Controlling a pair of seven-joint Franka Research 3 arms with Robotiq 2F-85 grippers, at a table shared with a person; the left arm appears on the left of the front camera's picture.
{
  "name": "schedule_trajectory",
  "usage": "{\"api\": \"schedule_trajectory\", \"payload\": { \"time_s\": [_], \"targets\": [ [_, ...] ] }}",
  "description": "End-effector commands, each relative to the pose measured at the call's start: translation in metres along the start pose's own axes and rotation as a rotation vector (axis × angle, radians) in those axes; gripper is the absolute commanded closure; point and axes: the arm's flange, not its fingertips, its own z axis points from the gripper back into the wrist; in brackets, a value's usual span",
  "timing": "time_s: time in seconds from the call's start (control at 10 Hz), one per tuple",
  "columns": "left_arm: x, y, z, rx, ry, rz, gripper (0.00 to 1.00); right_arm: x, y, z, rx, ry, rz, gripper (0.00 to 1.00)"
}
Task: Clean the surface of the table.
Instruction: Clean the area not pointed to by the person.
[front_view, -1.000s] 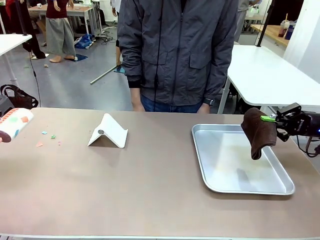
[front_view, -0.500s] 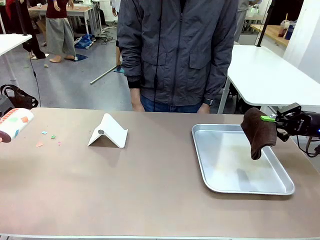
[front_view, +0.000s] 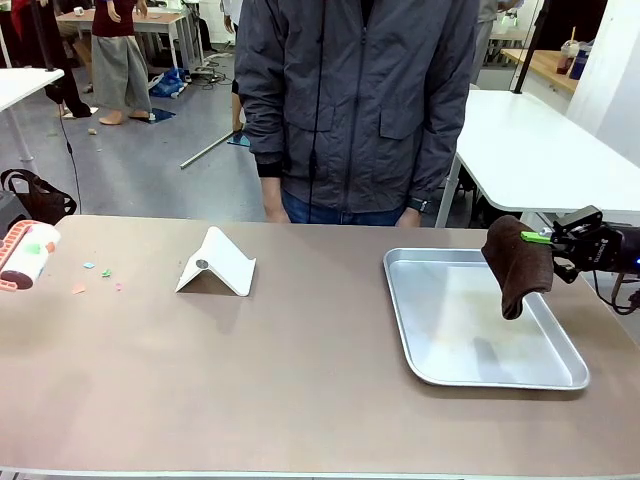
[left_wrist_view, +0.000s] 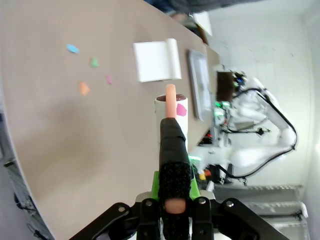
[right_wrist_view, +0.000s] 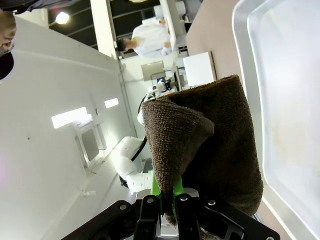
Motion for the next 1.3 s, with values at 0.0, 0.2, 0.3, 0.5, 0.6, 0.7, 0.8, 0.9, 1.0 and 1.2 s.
{"api": "schedule_trajectory", "payload": {
  "time_s": [0.0, 0.2, 0.3, 0.5, 0.6, 0.7, 0.8, 0.9, 1.0, 1.2],
  "targets": [
    [-0.014, 0.000, -0.011, 0.101, -0.055, 0.091, 0.78, -0.002, 0.002, -0.001, 0.003, 0.003, 0.004, 1.00],
    [-0.004, -0.003, -0.018, 0.156, -0.133, 0.129, 0.78, -0.002, 0.002, -0.001, 0.003, 0.003, 0.004, 1.00],
    [0.005, -0.002, -0.026, 0.185, -0.156, 0.154, 0.78, -0.002, 0.002, -0.001, 0.003, 0.003, 0.004, 1.00],
    [0.023, 0.008, -0.038, 0.270, -0.198, 0.216, 0.97, -0.002, 0.002, -0.001, 0.003, 0.003, 0.004, 1.00],
    [0.029, 0.012, -0.038, 0.291, -0.209, 0.226, 0.90, -0.002, 0.002, -0.001, 0.003, 0.003, 0.004, 1.00],
    [0.033, 0.013, -0.037, 0.306, -0.222, 0.244, 0.90, -0.002, 0.002, -0.001, 0.003, 0.003, 0.004, 1.00],
    [0.035, 0.016, -0.037, 0.332, -0.233, 0.248, 0.90, -0.002, 0.002, -0.001, 0.003, 0.003, 0.004, 1.00],
    [0.036, 0.018, -0.038, 0.342, -0.216, 0.245, 0.90, -0.002, 0.002, -0.001, 0.003, 0.003, 0.004, 1.00],
    [0.036, 0.021, -0.040, 0.359, -0.190, 0.248, 0.90, -0.002, 0.002, -0.001, 0.003, 0.003, 0.004, 1.00],
    [0.035, 0.025, -0.045, 0.383, -0.141, 0.244, 0.90, -0.002, 0.002, -0.001, 0.003, 0.003, 0.004, 1.00]
  ]
}}
